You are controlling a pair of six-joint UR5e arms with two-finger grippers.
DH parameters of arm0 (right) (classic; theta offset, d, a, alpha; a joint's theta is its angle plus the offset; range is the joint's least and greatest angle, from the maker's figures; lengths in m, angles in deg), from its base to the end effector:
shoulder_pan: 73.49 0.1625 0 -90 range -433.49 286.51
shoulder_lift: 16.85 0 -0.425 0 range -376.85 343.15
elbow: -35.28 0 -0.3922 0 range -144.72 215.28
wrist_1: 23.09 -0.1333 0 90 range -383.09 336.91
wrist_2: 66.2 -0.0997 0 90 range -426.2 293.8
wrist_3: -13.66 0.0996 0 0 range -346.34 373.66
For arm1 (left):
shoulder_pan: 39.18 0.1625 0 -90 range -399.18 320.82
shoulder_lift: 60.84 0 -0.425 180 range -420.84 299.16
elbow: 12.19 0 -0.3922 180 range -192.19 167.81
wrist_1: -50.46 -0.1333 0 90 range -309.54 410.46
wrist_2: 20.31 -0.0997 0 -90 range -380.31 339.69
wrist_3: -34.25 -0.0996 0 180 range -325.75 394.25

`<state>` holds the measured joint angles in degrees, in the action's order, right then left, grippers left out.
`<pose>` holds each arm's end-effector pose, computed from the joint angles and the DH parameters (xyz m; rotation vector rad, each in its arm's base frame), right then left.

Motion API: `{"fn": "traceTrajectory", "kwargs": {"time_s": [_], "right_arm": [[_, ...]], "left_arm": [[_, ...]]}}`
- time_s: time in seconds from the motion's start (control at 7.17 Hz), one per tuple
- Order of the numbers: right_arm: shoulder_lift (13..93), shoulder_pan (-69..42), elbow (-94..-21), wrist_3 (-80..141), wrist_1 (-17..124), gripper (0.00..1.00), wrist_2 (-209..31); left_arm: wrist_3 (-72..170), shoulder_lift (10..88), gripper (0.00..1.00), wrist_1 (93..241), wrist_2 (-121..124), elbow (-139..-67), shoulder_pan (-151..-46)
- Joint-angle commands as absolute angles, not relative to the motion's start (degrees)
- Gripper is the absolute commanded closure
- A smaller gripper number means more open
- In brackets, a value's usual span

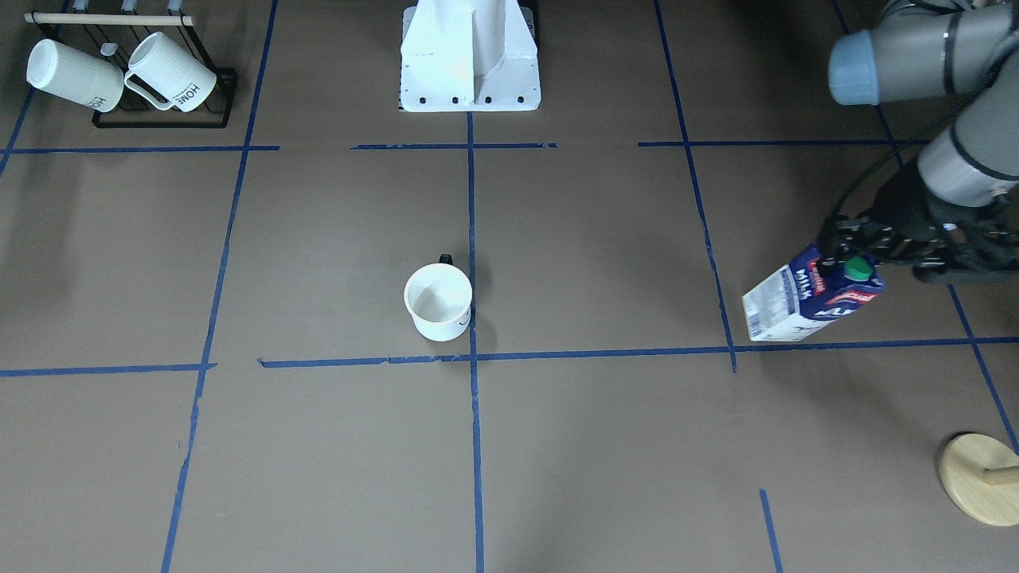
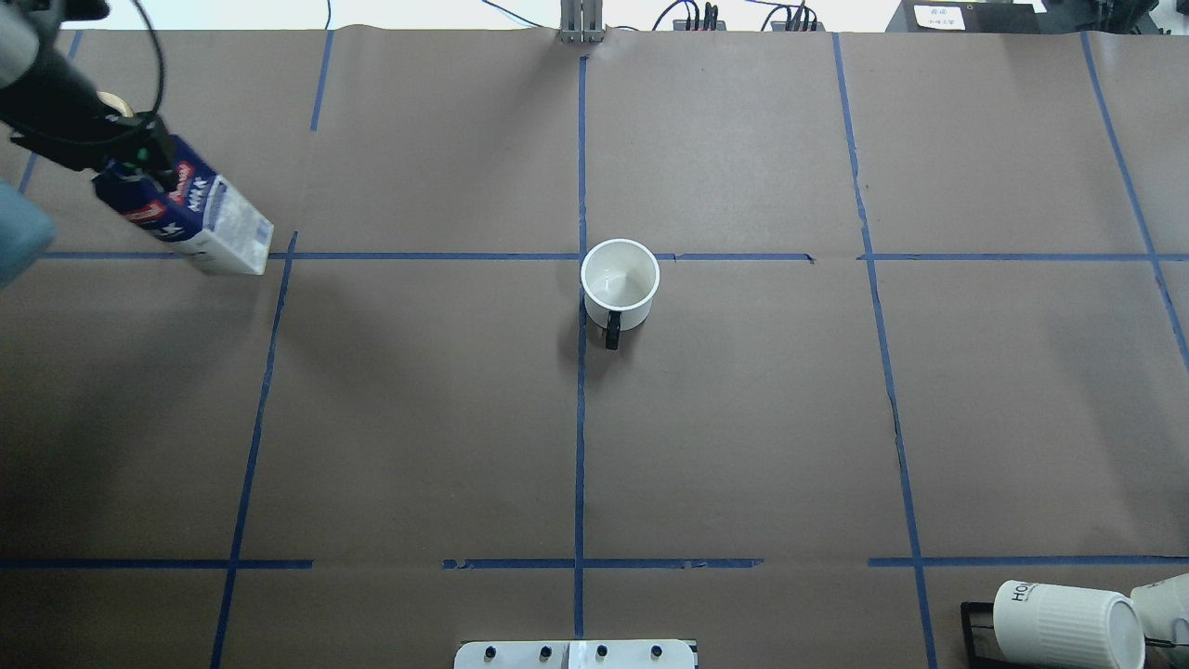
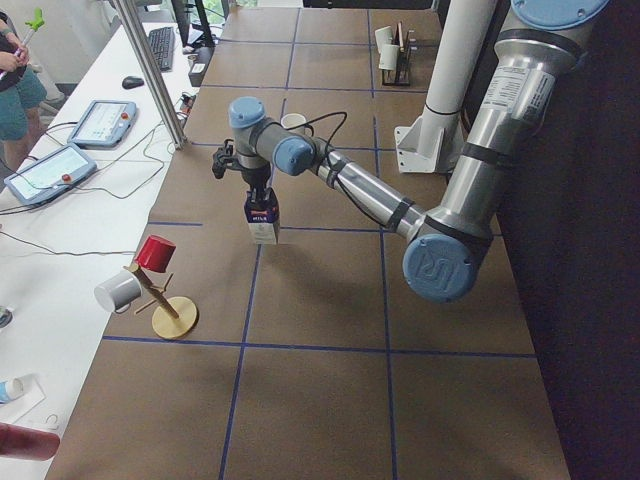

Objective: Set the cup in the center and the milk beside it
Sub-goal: 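Carry the milk carton with the left gripper toward the mug, then lower the carton beside the mug and open the left gripper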

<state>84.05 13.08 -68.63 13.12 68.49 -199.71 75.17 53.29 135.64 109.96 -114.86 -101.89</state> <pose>0.0399 -0.4159 0.6290 0.0046 -0.7599 -0.0754 0.2196 -0.5760 0.3271 0.0590 0.8649 -0.0267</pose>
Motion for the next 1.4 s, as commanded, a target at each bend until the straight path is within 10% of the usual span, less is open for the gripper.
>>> {"fn": "traceTrajectory", "kwargs": {"time_s": [0.0, 0.56, 1.26], "right_arm": [[84.05, 13.08, -68.52, 13.3, 68.49, 0.0, -199.71], [84.13, 13.08, -68.43, 13.3, 68.49, 0.0, -199.71], [84.13, 12.99, -68.34, 13.3, 68.49, 0.0, -199.62]], "left_arm": [[91.65, 64.52, 0.53, 134.4, 103.31, -113.37, -90.57], [98.76, 80.11, 0.51, 134.66, 94.59, -100.12, -80.87], [98.32, 81.1, 0.46, 134.92, 93.16, -98.94, -78.74]]}}
